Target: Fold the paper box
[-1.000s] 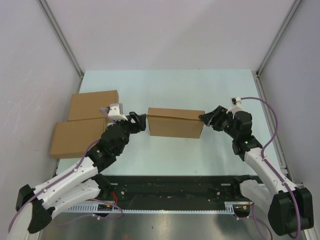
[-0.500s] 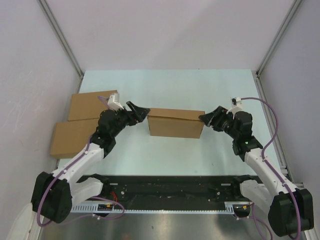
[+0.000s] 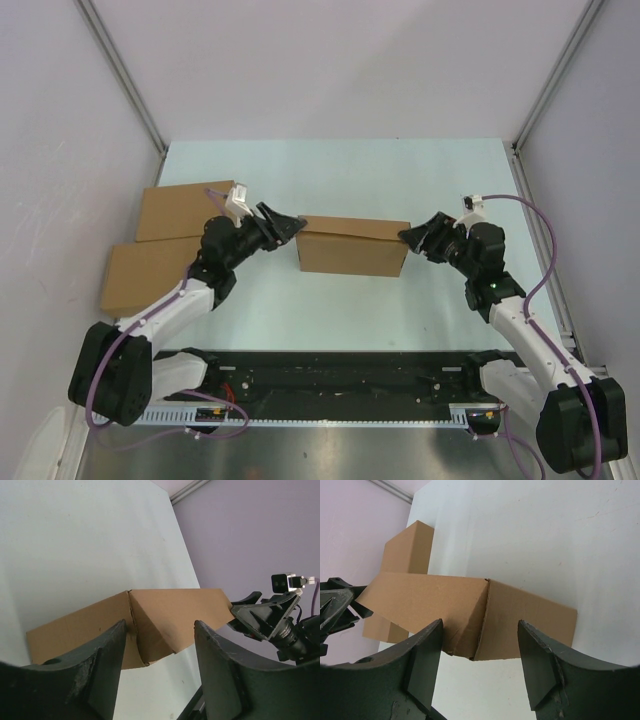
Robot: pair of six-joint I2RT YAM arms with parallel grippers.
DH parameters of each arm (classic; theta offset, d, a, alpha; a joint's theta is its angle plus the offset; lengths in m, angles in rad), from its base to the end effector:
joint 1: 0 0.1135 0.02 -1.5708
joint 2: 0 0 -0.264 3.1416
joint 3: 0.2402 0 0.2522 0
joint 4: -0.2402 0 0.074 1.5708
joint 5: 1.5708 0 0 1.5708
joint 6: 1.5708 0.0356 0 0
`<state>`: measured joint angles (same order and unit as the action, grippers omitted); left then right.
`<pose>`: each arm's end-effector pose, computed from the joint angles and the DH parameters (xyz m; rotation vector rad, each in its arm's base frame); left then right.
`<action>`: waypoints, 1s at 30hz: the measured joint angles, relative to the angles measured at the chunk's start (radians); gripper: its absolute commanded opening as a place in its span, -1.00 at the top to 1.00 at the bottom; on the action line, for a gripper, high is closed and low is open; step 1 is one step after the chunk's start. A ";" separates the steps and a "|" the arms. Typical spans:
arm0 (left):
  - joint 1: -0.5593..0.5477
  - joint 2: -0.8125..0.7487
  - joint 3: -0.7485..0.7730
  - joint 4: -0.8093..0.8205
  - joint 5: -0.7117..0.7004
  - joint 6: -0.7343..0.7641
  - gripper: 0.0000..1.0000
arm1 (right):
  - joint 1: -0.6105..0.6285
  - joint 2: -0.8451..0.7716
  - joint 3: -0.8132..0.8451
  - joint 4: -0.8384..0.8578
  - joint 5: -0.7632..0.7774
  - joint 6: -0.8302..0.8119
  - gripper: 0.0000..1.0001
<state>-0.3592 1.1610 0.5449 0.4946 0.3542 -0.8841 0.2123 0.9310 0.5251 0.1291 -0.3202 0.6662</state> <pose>0.2353 -0.1016 0.2500 -0.1936 1.8319 -1.2028 0.2076 0.0562 0.2542 0.2036 1.9214 0.8965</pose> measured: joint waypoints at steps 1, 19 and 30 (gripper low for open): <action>0.003 0.003 -0.004 0.007 0.000 -0.006 -0.17 | 0.000 0.000 0.000 0.000 0.000 -0.002 -0.30; 0.021 0.052 -0.050 0.083 0.016 -0.037 0.13 | 0.000 -0.001 0.000 -0.006 0.000 -0.012 -0.29; 0.023 0.107 -0.060 0.171 0.016 -0.051 0.24 | 0.000 -0.007 0.000 -0.022 0.008 -0.016 -0.29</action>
<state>-0.3367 1.2682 0.4854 0.6651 0.3706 -0.9352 0.2119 0.9237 0.5251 0.1074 -0.3119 0.6498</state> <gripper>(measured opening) 0.400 0.646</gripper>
